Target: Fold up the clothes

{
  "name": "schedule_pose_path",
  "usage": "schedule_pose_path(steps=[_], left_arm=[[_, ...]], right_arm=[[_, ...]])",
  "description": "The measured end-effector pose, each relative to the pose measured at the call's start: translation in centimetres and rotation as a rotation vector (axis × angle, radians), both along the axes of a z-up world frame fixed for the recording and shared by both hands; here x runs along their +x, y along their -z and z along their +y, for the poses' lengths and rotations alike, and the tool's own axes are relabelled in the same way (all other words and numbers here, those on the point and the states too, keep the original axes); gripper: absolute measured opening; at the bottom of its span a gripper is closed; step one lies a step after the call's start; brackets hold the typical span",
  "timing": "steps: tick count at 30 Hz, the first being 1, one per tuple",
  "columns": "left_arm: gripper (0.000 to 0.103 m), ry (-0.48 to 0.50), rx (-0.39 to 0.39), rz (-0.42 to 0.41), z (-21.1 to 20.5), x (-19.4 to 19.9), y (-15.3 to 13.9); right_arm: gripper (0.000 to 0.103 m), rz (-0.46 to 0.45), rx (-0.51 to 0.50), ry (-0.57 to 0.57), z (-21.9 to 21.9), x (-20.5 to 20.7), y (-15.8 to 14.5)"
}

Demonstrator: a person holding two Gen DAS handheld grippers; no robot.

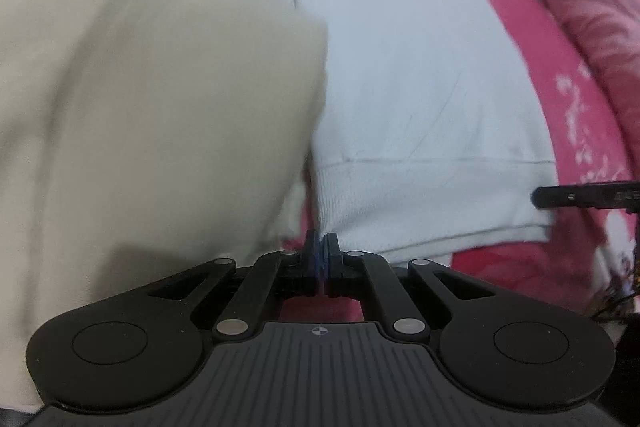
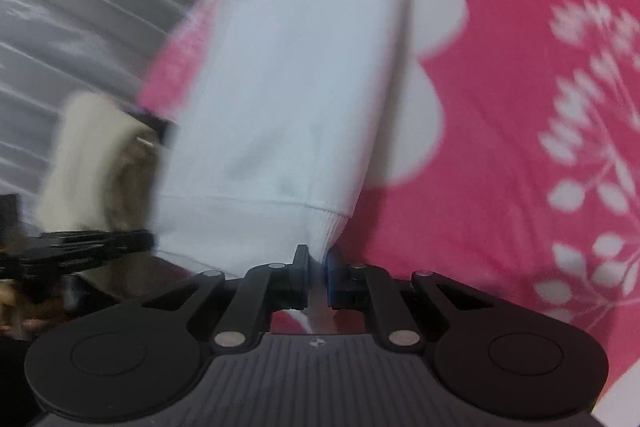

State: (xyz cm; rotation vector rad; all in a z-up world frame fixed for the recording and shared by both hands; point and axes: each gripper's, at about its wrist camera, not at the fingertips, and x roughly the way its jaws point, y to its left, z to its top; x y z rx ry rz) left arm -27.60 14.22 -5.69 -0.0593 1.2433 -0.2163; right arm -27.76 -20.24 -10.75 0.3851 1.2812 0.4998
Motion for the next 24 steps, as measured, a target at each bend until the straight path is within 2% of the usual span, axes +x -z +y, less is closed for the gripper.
schedule_pose_path(steps=[2, 5, 7, 10, 12, 15, 18, 21, 24], left_arm=[[0.001, 0.034, 0.039, -0.019, -0.7, -0.4, -0.1], [0.003, 0.047, 0.035, -0.035, -0.2, -1.0, -1.1], [0.008, 0.045, 0.031, -0.063, 0.6, -1.4, -2.3], [0.020, 0.039, -0.033, -0.091, 1.5, -1.6, -3.9], [0.022, 0.031, -0.096, -0.112, 1.7, -1.3, -4.3], [0.022, 0.058, -0.098, -0.117, 0.1, -0.5, -3.0], [0.022, 0.082, -0.077, -0.088, -1.0, 0.0, -1.5], [0.022, 0.053, -0.120, -0.037, -0.7, 0.2, -0.2], [0.022, 0.032, -0.145, -0.013, -0.6, 0.5, 0.2]], right_arm=[[0.015, -0.014, -0.023, -0.024, 0.1, -0.2, -0.1], [0.030, -0.035, -0.077, -0.086, 0.3, -0.6, -1.5], [0.032, -0.071, -0.120, -0.145, 0.2, -0.8, -3.0], [0.032, -0.220, -0.147, -0.193, -0.1, -0.6, -6.4], [0.033, -0.338, -0.150, -0.231, 1.1, 0.3, -7.6], [0.033, -0.508, -0.159, -0.313, 3.7, 1.7, -8.5], [0.032, -0.627, -0.259, -0.477, 6.9, 2.4, -7.3], [0.031, -0.673, -0.335, -0.637, 8.8, 2.4, -5.5], [0.030, -0.703, -0.377, -0.716, 9.3, 2.3, -4.2]])
